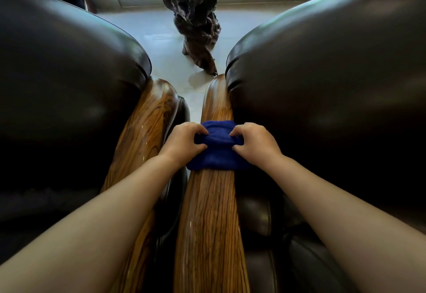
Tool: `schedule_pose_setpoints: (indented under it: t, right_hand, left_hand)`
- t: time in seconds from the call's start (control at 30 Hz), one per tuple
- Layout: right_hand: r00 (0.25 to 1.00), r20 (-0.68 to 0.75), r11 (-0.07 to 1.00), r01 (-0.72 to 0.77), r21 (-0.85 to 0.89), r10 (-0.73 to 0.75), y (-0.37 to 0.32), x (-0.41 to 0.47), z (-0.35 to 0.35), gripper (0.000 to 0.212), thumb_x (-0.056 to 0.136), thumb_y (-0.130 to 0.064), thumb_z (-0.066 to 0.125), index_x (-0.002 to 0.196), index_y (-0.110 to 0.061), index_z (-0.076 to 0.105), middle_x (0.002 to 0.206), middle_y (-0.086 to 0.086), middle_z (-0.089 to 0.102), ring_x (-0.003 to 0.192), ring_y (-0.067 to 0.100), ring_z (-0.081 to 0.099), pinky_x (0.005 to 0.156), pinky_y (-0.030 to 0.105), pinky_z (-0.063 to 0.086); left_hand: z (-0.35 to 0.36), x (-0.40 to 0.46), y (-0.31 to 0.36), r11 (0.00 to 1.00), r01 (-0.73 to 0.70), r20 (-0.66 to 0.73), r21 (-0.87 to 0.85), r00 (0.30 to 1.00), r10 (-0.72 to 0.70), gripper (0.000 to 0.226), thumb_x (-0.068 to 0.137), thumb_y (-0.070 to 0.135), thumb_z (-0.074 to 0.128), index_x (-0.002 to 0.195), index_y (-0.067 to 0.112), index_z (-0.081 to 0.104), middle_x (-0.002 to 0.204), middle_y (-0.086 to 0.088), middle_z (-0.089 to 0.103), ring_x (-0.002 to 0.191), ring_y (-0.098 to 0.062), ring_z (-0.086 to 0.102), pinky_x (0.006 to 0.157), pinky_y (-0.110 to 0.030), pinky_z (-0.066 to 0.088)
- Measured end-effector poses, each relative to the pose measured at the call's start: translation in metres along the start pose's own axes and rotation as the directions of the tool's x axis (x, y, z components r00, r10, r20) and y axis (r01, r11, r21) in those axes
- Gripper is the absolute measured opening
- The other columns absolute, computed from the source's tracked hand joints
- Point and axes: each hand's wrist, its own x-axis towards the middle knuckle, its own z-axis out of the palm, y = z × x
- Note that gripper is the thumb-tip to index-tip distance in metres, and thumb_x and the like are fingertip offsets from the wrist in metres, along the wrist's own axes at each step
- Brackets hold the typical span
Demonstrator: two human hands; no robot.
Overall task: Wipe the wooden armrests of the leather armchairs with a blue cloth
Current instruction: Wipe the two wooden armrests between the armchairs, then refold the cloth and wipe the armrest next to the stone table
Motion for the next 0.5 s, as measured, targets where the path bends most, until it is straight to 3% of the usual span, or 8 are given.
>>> schedule_pose_setpoints:
  t: [0.07,0.2,0.37,0.5]
  right_hand:
    - [1.000,0.007,1.000,-0.009,0.012,0.009,-0.002,-0.005,-0.002,0.017,0.077,-0.019,0.067,0.092,-0.025,0.061,0.092,-0.006,0.054,0.086,0.015,0.056,0.068,0.029,0.042]
    - [0.991,0.128,0.979,-0.069,0.190,0.045,-0.006,-0.008,-0.026,0.012,0.075,-0.017,0.072,0.083,-0.022,0.065,0.091,-0.004,0.063,0.086,0.014,0.060,0.076,0.034,0.053]
    - [0.988,0.154,0.955,-0.043,0.293,-0.003,-0.028,-0.016,-0.074,0.012,0.073,-0.015,0.075,0.080,-0.021,0.068,0.079,-0.007,0.066,0.076,0.007,0.061,0.059,0.014,0.044]
    - [0.991,0.134,0.944,-0.031,0.329,-0.014,-0.051,-0.035,-0.129,0.015,0.071,-0.016,0.076,0.073,-0.028,0.067,0.074,-0.011,0.066,0.069,0.002,0.060,0.057,0.012,0.040]
  left_hand:
    - [-0.003,-0.002,0.004,1.000,0.009,0.011,-0.009,1.000,-0.009,0.022,0.075,0.006,0.070,0.095,0.014,0.066,0.099,0.001,0.059,0.096,-0.015,0.057,0.086,-0.026,0.046]
    - [-0.025,-0.004,0.010,0.989,0.116,0.129,-0.096,0.986,-0.103,0.017,0.074,0.008,0.072,0.088,0.016,0.067,0.090,0.001,0.066,0.086,-0.012,0.061,0.077,-0.024,0.051]
    - [-0.070,-0.010,0.038,0.966,0.199,0.217,-0.167,0.963,-0.161,0.015,0.072,0.009,0.075,0.083,0.017,0.069,0.084,-0.003,0.070,0.081,-0.016,0.066,0.071,-0.029,0.056]
    - [-0.121,-0.026,0.080,0.941,0.233,0.279,-0.245,0.947,-0.162,0.015,0.072,0.006,0.074,0.082,0.017,0.069,0.077,0.001,0.070,0.073,-0.010,0.066,0.059,-0.017,0.052]
